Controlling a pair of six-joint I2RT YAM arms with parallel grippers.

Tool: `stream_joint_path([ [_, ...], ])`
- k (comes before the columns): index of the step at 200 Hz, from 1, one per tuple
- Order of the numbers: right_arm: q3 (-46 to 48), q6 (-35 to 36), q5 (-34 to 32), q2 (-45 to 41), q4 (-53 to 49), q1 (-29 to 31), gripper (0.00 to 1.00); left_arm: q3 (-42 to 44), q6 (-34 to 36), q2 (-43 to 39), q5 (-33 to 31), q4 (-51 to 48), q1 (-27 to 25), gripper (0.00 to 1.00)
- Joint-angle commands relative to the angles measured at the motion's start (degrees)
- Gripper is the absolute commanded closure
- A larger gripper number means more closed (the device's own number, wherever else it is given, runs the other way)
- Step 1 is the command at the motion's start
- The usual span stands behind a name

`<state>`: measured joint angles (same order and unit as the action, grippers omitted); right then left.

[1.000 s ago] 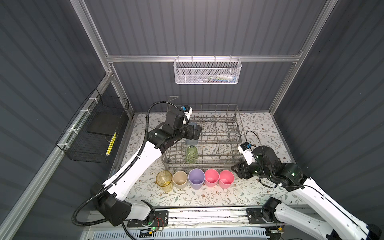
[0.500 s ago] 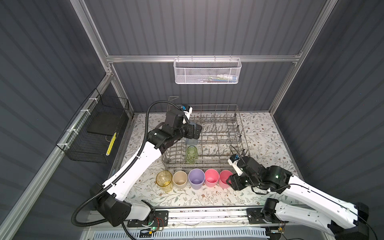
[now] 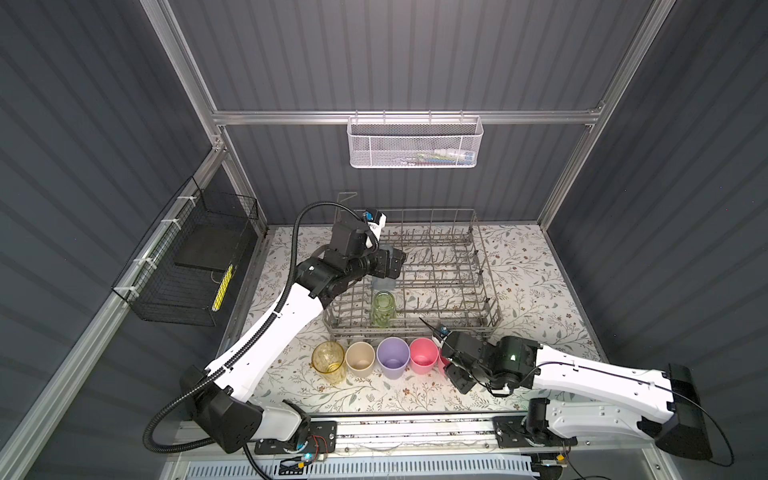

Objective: Load the cups into the dish rack
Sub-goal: 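Reach the right gripper down to the end pink cup and grasp its rim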

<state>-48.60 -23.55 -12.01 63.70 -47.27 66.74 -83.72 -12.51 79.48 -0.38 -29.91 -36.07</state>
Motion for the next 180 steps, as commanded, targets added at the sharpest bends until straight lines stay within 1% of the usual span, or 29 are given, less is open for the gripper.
stream_joint_path([
  [1,-1.8,2.7,-3.0,1.5,0.8,0.4,0.58,0.6,0.6,-1.2,0.5,-0.1,-0.3,0.0],
  [27,-1.8,4.7,-0.5,3.2,1.9,0.6,0.6,0.7,0.8,-1.1,0.4,-0.2,-0.3,0.0],
  [50,-2.2,5.0,-0.2,4.5,1.8,0.6,0.62,0.9,0.8,-1.0,0.5,-0.5,-0.3,0.0],
  [95,-2.0,3.9,-0.4,5.6,1.8,0.6,0.65,1.6,0.8,-1.2,0.5,-0.2,-0.3,0.0],
  [122,-2.0,3.1,-0.1,8.1,1.7,0.6,0.65,1.7,0.9,-1.1,0.6,-0.2,-0.3,0.0],
  [153,-2.4,2.4,-1.1,9.3,1.1,0.6,0.72,2.1,1.2,-1.4,0.5,-0.3,-0.3,0.0],
  [180,-2.6,2.1,-1.5,8.8,0.8,0.6,0.8,2.2,1.7,-1.5,0.4,-0.2,-0.3,0.0],
])
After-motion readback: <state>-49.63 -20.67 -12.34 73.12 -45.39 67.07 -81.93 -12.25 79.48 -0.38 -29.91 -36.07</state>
